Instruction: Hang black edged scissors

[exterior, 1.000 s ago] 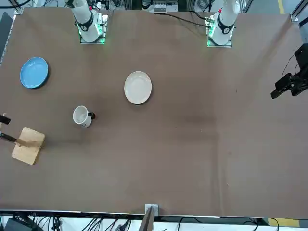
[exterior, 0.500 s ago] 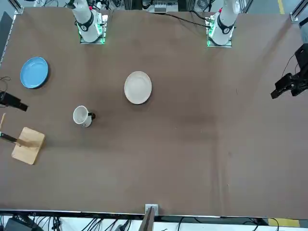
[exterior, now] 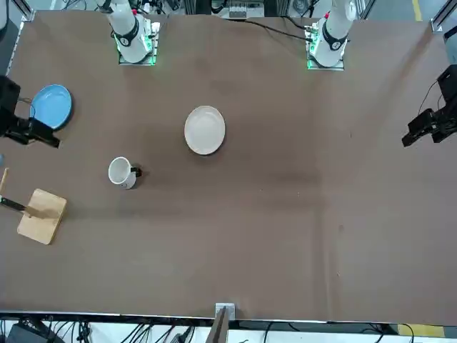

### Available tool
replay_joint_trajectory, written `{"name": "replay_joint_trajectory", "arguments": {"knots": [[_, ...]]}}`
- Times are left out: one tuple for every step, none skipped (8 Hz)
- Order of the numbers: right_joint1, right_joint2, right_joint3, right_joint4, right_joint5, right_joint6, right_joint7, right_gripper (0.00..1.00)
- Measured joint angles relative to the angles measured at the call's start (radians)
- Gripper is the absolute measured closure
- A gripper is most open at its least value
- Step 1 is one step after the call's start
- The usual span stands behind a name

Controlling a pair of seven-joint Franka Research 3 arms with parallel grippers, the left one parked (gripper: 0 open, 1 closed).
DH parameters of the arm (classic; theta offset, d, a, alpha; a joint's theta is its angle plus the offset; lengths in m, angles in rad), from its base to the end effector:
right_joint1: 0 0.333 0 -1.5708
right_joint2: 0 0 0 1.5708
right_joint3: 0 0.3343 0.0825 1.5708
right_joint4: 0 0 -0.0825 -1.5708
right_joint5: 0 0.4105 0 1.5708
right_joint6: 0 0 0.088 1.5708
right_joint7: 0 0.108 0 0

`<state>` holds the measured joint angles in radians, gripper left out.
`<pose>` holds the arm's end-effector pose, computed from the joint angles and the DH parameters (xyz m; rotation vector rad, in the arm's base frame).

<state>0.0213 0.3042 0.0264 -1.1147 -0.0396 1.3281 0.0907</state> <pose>0.6496 0.0227 0.6555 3.1005 -0.0801 -0.1372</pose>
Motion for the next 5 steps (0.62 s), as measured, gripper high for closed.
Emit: {"name": "replay_joint_trajectory", "arguments": {"knots": [[0.009, -0.028, 0.000, -0.040, 0.000, -0.002, 0.001, 0.00], [0.015, -0.065, 0.000, -0.099, 0.000, -0.003, 0.001, 0.00], [0.018, -0.115, 0.000, -0.178, -0.001, 0.008, 0.001, 0.00], [0.022, -0.183, 0.000, -0.279, -0.001, 0.033, 0.000, 0.00], [0.028, -0.254, 0.000, -0.378, -0.001, 0.048, 0.000, 0.00]]}}
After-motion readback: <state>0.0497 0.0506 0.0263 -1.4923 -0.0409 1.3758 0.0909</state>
